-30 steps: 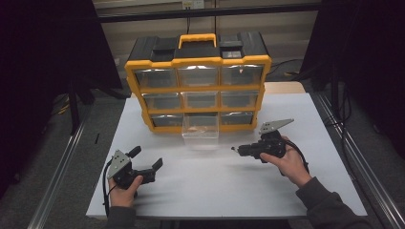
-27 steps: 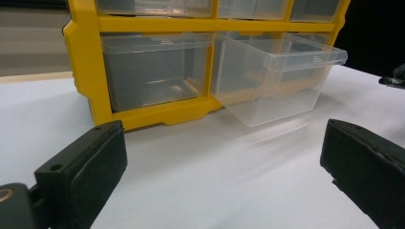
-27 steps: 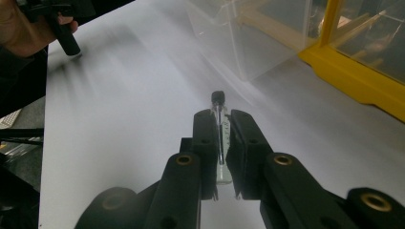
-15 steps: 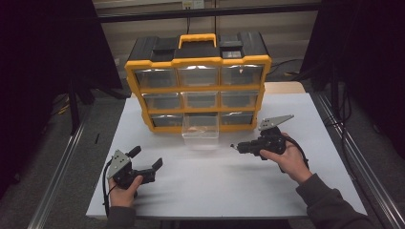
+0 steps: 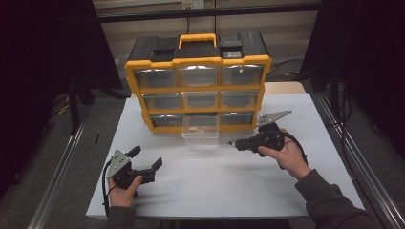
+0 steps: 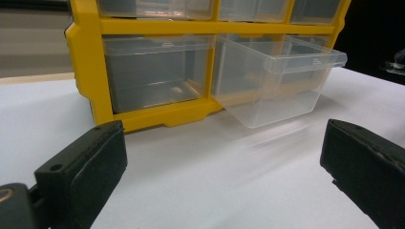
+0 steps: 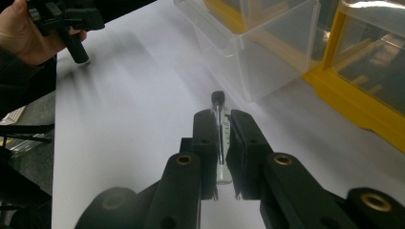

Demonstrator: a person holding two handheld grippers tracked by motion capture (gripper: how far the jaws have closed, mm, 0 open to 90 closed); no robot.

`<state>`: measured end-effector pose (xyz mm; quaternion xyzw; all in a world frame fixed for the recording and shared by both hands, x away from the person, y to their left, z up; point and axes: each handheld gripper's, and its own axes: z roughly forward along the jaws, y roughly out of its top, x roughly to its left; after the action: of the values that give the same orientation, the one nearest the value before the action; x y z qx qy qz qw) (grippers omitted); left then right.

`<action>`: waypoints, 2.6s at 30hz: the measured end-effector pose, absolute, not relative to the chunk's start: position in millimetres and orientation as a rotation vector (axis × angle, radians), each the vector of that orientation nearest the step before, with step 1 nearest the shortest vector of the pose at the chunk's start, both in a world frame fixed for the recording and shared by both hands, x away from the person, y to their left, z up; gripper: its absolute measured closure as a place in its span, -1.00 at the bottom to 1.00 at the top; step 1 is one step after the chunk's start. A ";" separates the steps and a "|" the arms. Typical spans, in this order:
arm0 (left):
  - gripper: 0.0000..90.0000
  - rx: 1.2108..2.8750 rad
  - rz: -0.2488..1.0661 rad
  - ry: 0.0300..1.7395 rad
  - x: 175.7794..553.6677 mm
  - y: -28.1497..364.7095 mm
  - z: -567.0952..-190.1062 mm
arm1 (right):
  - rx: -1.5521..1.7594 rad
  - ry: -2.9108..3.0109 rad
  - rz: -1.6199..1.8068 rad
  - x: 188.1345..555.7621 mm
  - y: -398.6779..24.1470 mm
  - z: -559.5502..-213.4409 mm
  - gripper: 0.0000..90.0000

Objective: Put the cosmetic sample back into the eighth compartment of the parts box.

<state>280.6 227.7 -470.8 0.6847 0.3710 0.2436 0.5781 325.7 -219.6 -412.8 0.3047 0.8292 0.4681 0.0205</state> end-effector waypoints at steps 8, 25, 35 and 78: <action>-0.96 1.607 0.576 0.873 280.5 227.7 -470.8 | 0.940 2.575 1.453 329.1 -218.2 -409.3 0.81; -0.96 1.602 0.570 0.869 280.7 227.7 -470.9 | 0.943 2.584 1.447 336.1 -215.1 -403.1 0.81; -0.96 1.606 0.572 0.872 280.4 227.7 -470.7 | 0.935 2.574 1.457 341.0 -214.0 -397.7 0.81; -0.96 1.613 0.588 0.872 279.9 227.6 -469.9 | 0.925 2.534 1.462 359.1 -206.2 -379.8 0.81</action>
<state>279.9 227.6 -469.9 0.6877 0.3715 0.2504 0.5712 359.1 -206.2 -379.8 0.3012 0.8253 0.4762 0.0367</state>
